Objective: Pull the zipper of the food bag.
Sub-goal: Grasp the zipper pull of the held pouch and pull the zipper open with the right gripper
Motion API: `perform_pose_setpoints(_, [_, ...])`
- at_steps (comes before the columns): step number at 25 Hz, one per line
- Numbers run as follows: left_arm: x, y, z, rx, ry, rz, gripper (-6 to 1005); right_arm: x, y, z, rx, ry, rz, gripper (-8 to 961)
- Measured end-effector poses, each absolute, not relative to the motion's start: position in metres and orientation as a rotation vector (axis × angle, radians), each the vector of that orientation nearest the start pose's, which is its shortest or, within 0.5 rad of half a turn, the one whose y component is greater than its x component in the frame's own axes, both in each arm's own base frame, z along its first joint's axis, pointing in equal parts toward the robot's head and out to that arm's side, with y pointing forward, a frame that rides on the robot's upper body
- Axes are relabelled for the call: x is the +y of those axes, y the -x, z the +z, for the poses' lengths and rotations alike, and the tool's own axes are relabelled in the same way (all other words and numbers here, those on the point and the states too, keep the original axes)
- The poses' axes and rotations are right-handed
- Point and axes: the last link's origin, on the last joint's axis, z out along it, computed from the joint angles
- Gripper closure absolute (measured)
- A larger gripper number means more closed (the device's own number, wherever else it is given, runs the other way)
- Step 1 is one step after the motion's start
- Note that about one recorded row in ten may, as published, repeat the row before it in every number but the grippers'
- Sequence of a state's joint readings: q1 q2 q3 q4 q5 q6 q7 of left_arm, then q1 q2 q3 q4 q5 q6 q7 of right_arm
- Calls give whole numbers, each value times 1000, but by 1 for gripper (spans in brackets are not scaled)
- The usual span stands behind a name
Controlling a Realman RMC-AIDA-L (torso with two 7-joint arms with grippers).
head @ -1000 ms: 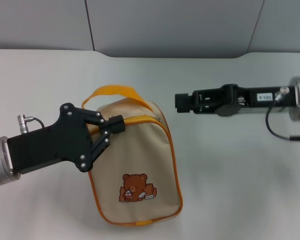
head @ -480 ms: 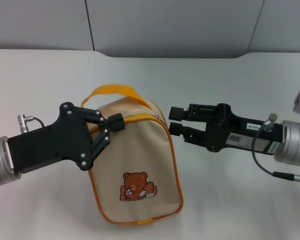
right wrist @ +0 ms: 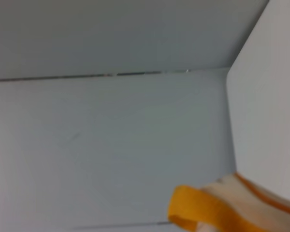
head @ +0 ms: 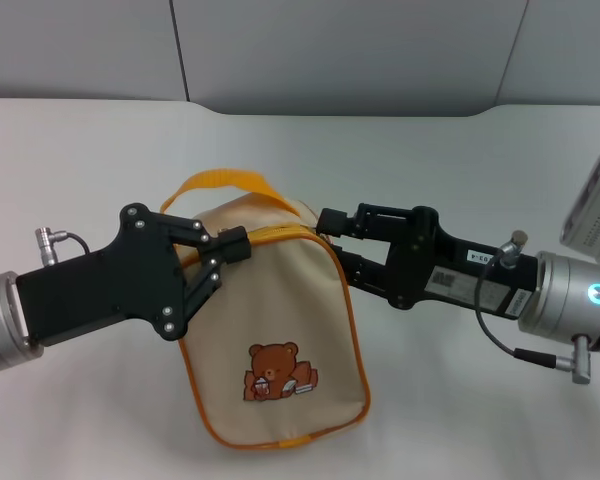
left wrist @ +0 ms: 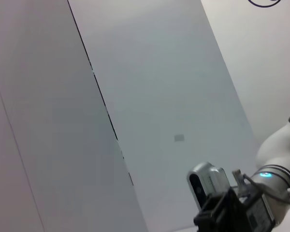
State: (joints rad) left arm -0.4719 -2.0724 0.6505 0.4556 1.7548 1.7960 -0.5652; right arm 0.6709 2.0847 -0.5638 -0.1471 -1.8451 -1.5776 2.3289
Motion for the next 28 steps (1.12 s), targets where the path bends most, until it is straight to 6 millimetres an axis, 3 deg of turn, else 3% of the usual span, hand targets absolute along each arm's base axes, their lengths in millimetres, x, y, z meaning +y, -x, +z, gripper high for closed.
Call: perform_pose_setpoints(28, [294,253,1,258,2461,-994,979,315,-211,-61,2403,2048,1514,542])
